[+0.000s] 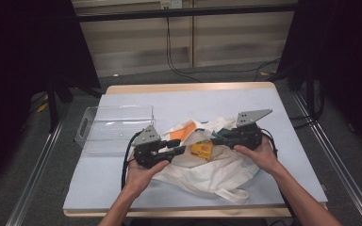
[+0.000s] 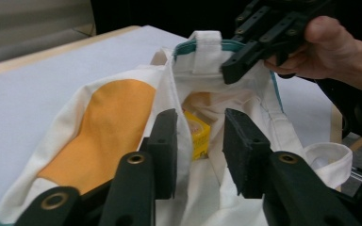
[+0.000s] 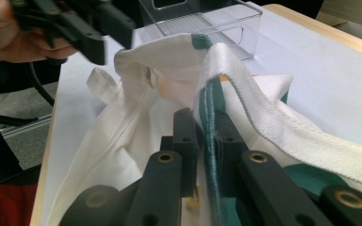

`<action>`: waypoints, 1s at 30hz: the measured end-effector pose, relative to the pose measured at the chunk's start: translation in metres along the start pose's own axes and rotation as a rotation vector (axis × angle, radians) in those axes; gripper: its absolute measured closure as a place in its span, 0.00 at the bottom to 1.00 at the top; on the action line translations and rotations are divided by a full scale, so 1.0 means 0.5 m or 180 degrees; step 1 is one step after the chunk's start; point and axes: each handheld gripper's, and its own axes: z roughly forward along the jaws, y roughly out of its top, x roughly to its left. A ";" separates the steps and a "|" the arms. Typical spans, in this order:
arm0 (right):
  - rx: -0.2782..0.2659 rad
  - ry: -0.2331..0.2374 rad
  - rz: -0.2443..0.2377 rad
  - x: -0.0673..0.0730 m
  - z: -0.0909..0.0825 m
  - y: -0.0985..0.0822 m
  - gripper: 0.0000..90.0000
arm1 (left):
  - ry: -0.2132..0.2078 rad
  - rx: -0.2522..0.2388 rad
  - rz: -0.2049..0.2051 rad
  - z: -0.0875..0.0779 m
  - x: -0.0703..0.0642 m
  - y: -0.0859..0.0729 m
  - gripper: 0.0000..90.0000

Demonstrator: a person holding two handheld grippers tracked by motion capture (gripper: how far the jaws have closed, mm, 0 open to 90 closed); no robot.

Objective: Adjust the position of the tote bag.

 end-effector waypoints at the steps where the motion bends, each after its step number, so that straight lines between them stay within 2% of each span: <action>1: 0.0008 0.0004 0.0005 -0.004 0.001 0.002 0.92 | -0.0028 0.0027 0.0029 -0.004 -0.006 -0.004 0.74; 2: 0.0011 -0.0016 0.0002 -0.009 0.003 0.005 0.92 | -0.0044 0.0054 0.0080 -0.007 -0.011 -0.007 0.75; 5: -0.0025 -0.0002 0.0056 -0.024 0.007 0.006 0.92 | -0.0166 0.0132 0.0120 -0.007 -0.028 -0.014 0.75; 6: -0.0033 -0.0007 0.0072 -0.026 0.007 0.005 0.92 | -0.0253 0.0191 0.0150 -0.003 -0.036 -0.017 0.75; 7: -0.0038 -0.0008 0.0084 -0.029 0.008 0.005 0.92 | -0.0283 0.0230 0.0169 0.001 -0.040 -0.020 0.75; 10: -0.0026 0.0003 0.0069 -0.030 0.010 0.006 0.93 | -0.0382 0.0408 0.0137 0.033 -0.051 -0.045 0.74; 13: -0.0031 0.0006 0.0075 -0.031 0.011 0.007 0.92 | -0.0369 0.0617 0.0176 0.069 -0.061 -0.071 0.61; 14: -0.0028 0.0000 0.0078 -0.031 0.011 0.007 0.92 | -0.0479 0.0725 0.0201 0.086 -0.069 -0.080 0.58; 17: -0.0036 0.0021 0.0110 -0.037 0.012 0.006 0.92 | -0.0590 0.0835 0.0364 0.104 -0.089 -0.085 0.58; 18: -0.0043 0.0023 0.0107 -0.040 0.012 0.006 0.92 | -0.0638 0.0845 0.0359 0.110 -0.095 -0.087 0.59; 19: -0.0049 0.0020 0.0114 -0.042 0.013 0.007 0.92 | -0.0645 0.0875 0.0410 0.112 -0.098 -0.088 0.61; 20: -0.0050 0.0017 0.0116 -0.043 0.014 0.008 0.92 | -0.0690 0.0909 0.0472 0.116 -0.103 -0.089 0.62; 21: -0.0043 0.0010 0.0117 -0.044 0.015 0.010 0.92 | -0.0742 0.0912 0.0476 0.119 -0.106 -0.091 0.62; 22: -0.0042 0.0003 0.0114 -0.045 0.015 0.011 0.92 | -0.0804 0.0982 0.0534 0.123 -0.109 -0.092 0.62; 27: -0.0022 -0.0013 0.0131 -0.053 0.019 0.015 0.92 | -0.0888 0.1037 0.0512 0.134 -0.108 -0.101 0.54; 28: -0.0016 -0.0018 0.0129 -0.054 0.019 0.015 0.93 | -0.0925 0.1068 0.0586 0.133 -0.107 -0.100 0.55; 29: -0.0006 0.0004 0.0130 -0.056 0.019 0.016 0.93 | -0.0928 0.1036 0.0539 0.134 -0.110 -0.102 0.55; 30: 0.0003 -0.0012 0.0120 -0.057 0.019 0.015 0.93 | -0.0999 0.1072 0.0488 0.133 -0.112 -0.100 0.55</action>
